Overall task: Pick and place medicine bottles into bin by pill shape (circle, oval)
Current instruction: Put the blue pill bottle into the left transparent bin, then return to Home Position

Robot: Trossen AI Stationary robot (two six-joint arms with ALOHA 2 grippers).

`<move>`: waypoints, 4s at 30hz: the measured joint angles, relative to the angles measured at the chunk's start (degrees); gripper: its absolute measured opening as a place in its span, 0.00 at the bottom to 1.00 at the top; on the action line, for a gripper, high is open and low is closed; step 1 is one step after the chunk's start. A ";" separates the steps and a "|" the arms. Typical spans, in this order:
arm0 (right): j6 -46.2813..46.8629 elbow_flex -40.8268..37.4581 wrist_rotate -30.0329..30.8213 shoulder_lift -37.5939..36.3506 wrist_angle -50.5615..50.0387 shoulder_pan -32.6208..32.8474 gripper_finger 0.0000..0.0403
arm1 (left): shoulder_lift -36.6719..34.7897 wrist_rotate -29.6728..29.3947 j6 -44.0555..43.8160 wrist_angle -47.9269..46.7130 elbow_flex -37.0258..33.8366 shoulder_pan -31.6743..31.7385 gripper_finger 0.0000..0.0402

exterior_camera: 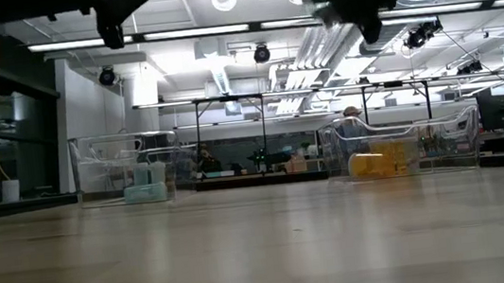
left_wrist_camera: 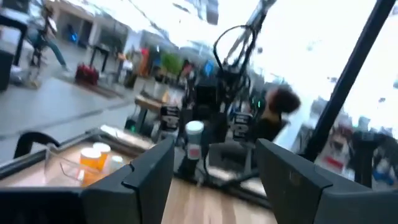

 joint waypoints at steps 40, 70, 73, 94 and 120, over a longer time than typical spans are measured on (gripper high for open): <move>16.32 17.20 19.51 5.97 -58.22 -27.35 0.24 | 0.35 -5.71 1.50 5.37 -3.78 -2.21 0.53; 19.10 17.20 14.28 24.72 -65.41 -38.01 0.25 | 0.37 -5.88 1.31 2.76 -3.74 -2.21 0.53; 19.14 17.20 14.41 24.72 -65.43 -38.03 0.27 | 0.37 -5.86 1.31 2.76 -3.74 -2.21 0.53; 12.28 17.20 20.02 5.23 -53.55 -24.59 0.50 | 0.35 -5.68 -1.52 2.78 -3.74 -2.21 0.53; -9.66 17.20 16.23 -1.53 -20.91 6.45 0.50 | -0.65 -5.66 11.61 -30.11 19.51 -1.95 0.53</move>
